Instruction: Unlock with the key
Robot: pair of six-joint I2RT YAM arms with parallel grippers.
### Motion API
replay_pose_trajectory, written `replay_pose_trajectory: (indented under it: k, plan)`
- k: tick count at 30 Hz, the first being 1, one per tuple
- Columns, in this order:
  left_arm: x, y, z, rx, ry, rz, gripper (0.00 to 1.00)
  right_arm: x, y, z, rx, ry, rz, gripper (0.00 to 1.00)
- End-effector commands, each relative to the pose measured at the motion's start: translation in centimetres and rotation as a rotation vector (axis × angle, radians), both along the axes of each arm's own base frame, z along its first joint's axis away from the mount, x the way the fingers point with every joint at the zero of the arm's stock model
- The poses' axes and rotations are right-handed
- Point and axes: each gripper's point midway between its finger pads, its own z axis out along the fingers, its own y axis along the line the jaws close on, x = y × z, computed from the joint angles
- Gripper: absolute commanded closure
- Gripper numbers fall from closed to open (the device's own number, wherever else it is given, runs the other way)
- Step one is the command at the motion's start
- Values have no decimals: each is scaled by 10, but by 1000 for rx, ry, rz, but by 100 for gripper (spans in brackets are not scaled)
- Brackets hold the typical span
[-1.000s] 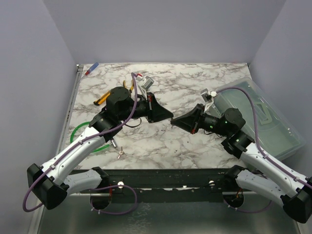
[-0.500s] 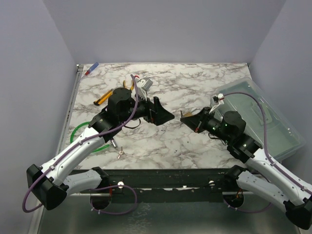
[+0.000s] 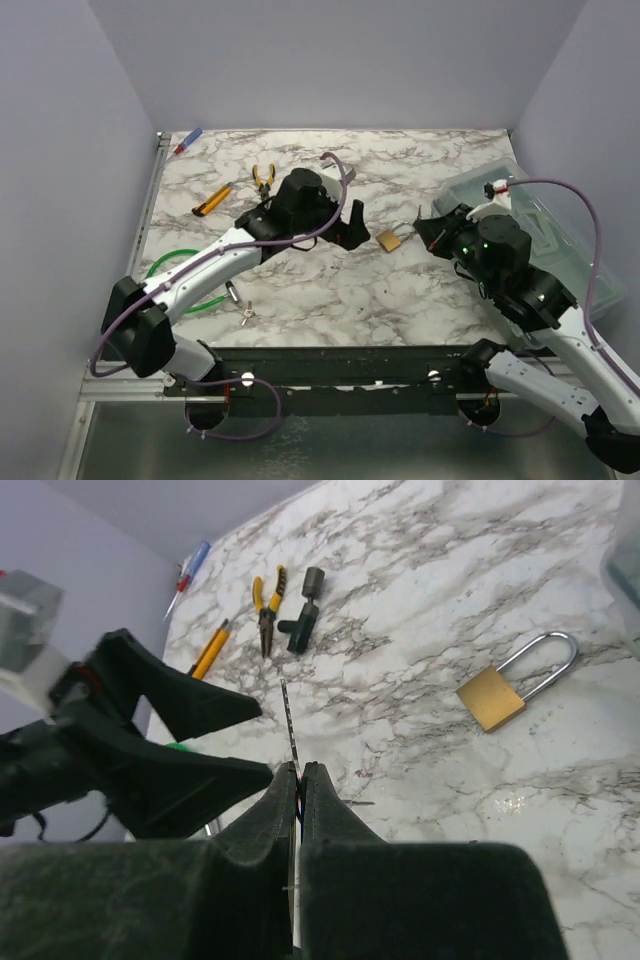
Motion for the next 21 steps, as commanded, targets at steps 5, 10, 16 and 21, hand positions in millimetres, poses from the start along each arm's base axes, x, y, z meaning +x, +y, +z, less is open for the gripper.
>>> replay_pose_trajectory:
  k: [5,10,16,21]
  plan:
    - [40,-51,-43,215,-144,-122,2,-32,-49,44,24,-86,-99,99]
    - [62,-83,-74,298,-136,-169,1,-48,-62,57,33,-126,-92,99]
    - [88,-109,-116,424,-114,-176,1,-59,-72,60,30,-131,-95,99]
    - [95,-127,-145,476,-87,-190,1,-65,-78,60,36,-140,-103,99]
